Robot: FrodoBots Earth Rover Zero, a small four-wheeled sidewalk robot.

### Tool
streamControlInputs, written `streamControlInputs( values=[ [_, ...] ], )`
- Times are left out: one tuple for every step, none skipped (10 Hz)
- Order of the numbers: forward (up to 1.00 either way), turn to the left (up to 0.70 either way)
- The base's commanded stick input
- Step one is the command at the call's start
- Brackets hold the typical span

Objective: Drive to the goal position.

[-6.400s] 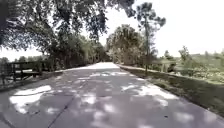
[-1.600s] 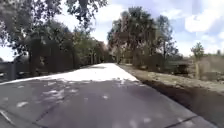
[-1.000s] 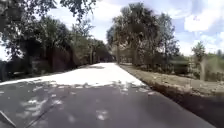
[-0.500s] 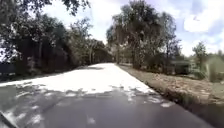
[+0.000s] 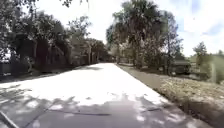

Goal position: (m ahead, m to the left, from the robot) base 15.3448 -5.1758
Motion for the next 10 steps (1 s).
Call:
streamControlInputs(
  values=[
    [0.85, 0.0],
    [0.85, 0.0],
    [0.85, 0.0],
    [0.85, 0.0],
    [0.85, 0.0],
    [0.85, 0.0],
    [0.85, 0.0],
    [0.85, 0.0],
    [0.85, 0.0],
    [0.85, 0.0]
  ],
)
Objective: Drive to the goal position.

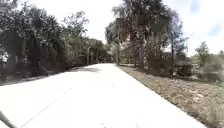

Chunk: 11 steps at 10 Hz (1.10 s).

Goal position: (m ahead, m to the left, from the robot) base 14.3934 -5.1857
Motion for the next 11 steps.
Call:
streamControlInputs(
  values=[
    [0.85, 0.0],
    [0.85, 0.0],
    [0.85, 0.0],
    [0.85, 0.0],
    [0.85, 0.0],
    [0.85, 0.0],
    [0.85, 0.0],
    [0.85, 0.0],
    [0.85, 0.11],
    [0.85, 0.34],
    [0.85, 0.34]
  ],
)
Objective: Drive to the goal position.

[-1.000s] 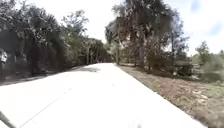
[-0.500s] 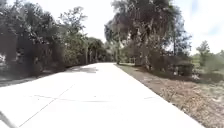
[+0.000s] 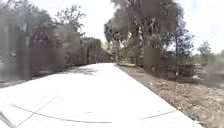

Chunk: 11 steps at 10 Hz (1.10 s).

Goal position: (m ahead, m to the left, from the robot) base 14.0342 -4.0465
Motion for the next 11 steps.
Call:
streamControlInputs(
  values=[
    [0.85, 0.09],
    [0.85, 0.0],
    [0.85, 0.0],
    [0.85, 0.0],
    [0.85, 0.0],
    [0.85, 0.0],
    [0.85, 0.0],
    [0.85, 0.0],
    [0.85, 0.0],
    [0.85, 0.0],
    [0.85, 0.0]
  ],
)
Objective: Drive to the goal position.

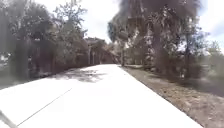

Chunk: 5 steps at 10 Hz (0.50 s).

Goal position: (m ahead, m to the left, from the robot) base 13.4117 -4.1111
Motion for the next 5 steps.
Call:
streamControlInputs(
  values=[
    [0.85, 0.0],
    [0.85, 0.0],
    [0.85, 0.0],
    [0.85, 0.0],
    [0.85, 0.0]
  ],
)
